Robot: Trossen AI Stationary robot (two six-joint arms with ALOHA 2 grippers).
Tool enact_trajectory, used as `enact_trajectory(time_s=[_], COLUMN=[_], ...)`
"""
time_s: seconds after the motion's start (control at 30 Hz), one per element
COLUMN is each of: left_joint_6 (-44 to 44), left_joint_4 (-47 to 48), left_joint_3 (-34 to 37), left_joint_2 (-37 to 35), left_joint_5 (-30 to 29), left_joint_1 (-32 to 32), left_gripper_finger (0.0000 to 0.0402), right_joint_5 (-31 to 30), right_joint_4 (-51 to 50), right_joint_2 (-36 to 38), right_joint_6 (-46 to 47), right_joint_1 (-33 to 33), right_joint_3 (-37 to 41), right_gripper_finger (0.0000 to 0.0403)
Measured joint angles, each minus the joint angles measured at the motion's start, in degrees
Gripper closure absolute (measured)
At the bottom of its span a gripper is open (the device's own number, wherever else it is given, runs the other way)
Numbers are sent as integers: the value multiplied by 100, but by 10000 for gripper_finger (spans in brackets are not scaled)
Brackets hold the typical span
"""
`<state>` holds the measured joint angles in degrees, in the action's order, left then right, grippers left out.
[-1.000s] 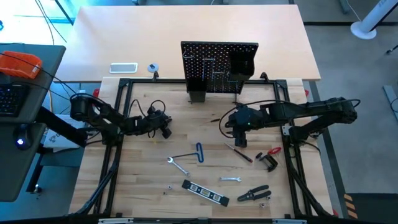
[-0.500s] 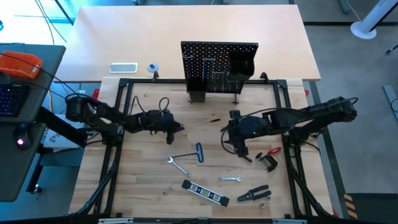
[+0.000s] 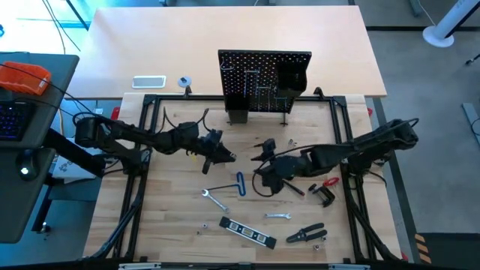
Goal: Hang tools onto peg board
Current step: Put the bolts on the pegboard
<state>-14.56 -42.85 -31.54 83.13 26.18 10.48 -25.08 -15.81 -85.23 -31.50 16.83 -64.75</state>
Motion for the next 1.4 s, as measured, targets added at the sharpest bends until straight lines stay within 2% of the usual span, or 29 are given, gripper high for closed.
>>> enact_trajectory(time_s=[0.23,0.53,0.8,1.0,1.4], left_joint_6=[-96,-165,-340,-398,-442], left_joint_4=[16,1,-17,14,61], left_joint_3=[-311,-483,-536,-536,-536], left_joint_2=[0,0,0,0,0], left_joint_5=[373,556,840,924,1027], left_joint_1=[7,-82,-133,-151,-155], left_gripper_finger=[358,358,358,358,358], right_joint_5=[-379,162,147,-260,169], right_joint_4=[854,1441,1656,1951,2034], right_joint_2=[-105,-196,-450,-564,-564], right_joint_6=[-608,-754,-1057,-1441,-1376], right_joint_1=[79,-78,-108,-108,-258], right_joint_3=[0,0,0,0,0], right_gripper_finger=[204,204,204,204,204])
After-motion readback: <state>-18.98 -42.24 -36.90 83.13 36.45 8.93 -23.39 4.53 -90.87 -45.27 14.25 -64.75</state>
